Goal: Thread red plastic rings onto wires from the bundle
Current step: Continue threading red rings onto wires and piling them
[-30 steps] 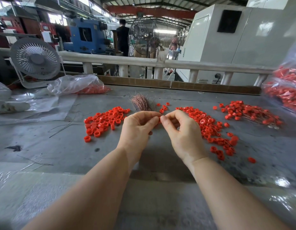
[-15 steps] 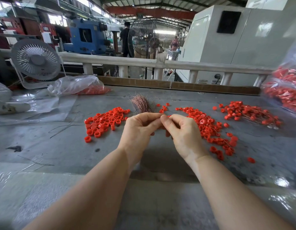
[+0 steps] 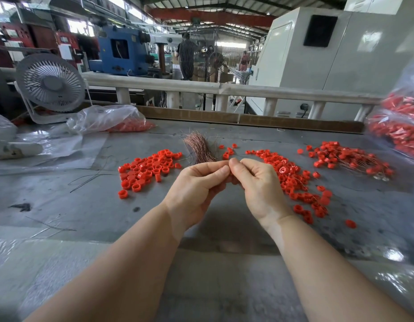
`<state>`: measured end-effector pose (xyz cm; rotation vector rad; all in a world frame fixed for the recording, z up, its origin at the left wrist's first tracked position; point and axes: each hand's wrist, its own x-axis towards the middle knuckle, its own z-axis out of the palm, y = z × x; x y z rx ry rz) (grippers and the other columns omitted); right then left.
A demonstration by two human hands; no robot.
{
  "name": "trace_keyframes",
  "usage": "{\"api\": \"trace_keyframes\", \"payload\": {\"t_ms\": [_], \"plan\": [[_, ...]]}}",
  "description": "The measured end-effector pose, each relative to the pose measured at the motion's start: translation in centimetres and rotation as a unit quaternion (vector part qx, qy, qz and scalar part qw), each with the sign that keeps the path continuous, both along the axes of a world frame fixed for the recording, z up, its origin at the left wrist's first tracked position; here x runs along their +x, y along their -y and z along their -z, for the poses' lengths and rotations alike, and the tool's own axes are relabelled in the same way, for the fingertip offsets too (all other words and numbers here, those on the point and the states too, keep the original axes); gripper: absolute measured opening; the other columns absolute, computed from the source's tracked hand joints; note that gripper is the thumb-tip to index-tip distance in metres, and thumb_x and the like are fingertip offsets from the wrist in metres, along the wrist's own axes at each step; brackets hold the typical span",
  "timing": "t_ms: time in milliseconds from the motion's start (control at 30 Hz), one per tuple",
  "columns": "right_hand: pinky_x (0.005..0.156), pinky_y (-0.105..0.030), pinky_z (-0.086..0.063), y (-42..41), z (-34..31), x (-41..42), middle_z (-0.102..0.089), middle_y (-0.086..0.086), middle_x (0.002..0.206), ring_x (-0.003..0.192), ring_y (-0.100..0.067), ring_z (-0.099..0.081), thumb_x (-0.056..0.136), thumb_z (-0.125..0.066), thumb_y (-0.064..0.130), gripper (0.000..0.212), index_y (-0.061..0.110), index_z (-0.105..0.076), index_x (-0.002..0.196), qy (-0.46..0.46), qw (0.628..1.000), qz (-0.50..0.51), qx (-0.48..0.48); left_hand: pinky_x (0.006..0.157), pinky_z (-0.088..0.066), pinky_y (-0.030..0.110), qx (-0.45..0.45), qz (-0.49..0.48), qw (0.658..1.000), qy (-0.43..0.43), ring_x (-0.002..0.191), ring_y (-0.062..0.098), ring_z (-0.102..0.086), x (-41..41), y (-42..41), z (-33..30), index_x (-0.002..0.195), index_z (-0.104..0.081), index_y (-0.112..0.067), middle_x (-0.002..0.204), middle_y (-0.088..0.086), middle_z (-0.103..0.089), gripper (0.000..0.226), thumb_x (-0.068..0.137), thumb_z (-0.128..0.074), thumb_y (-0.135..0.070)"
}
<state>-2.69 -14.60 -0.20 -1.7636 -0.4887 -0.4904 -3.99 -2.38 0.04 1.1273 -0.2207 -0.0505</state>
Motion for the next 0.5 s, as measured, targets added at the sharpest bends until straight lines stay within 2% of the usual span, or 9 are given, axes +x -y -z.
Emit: {"api": "trace_keyframes", "payload": {"t_ms": [133, 233, 400, 500], "plan": [[0.049, -0.011, -0.03, 0.02, 0.15, 0.06, -0.047, 0.015, 0.042, 0.046, 0.001, -0.04, 0.094, -0.053, 0.015, 0.041, 0.02, -0.052, 0.052, -0.004, 1.0, -0.001, 0.007, 0.064, -0.049, 0.013, -0.002, -0.003, 1.0, -0.002, 0.063, 0.007, -0.062, -0.07, -0.06, -0.05, 0.085, -0.07, -0.004, 0.068, 0.004, -0.068, 0.018, 0.085, -0.052, 0.001], [0.051, -0.012, -0.031, 0.05, 0.11, 0.14, -0.049, 0.013, 0.044, 0.046, 0.001, -0.041, 0.094, -0.053, 0.015, 0.041, 0.019, -0.056, 0.053, -0.003, 1.0, -0.007, 0.014, 0.063, -0.049, 0.013, -0.011, 0.003, 1.0, -0.008, 0.062, 0.008, -0.062, -0.17, -0.08, -0.2, 0.079, -0.072, -0.004, 0.067, 0.006, -0.068, 0.013, 0.073, -0.06, -0.005], [0.052, -0.018, -0.03, 0.0, 0.21, 0.07, -0.049, 0.012, 0.045, 0.048, 0.0, -0.039, 0.094, -0.053, 0.016, 0.042, 0.017, -0.055, 0.052, -0.025, 0.999, -0.022, 0.019, 0.063, -0.048, 0.013, 0.013, 0.01, 1.0, -0.005, 0.062, 0.008, -0.061, -0.18, -0.24, -0.08, 0.087, -0.067, -0.001, 0.066, 0.005, -0.067, 0.023, 0.066, -0.063, -0.008], [0.052, -0.015, -0.032, 0.01, 0.27, -0.07, -0.05, 0.012, 0.048, 0.049, 0.0, -0.041, 0.096, -0.048, 0.019, 0.042, 0.012, -0.057, 0.056, -0.032, 0.999, -0.024, 0.032, 0.065, -0.05, 0.015, 0.012, 0.005, 1.0, -0.009, 0.063, 0.01, -0.063, -0.09, -0.35, -0.13, 0.078, -0.072, -0.004, 0.066, 0.006, -0.068, 0.017, 0.064, -0.064, -0.008]]}}
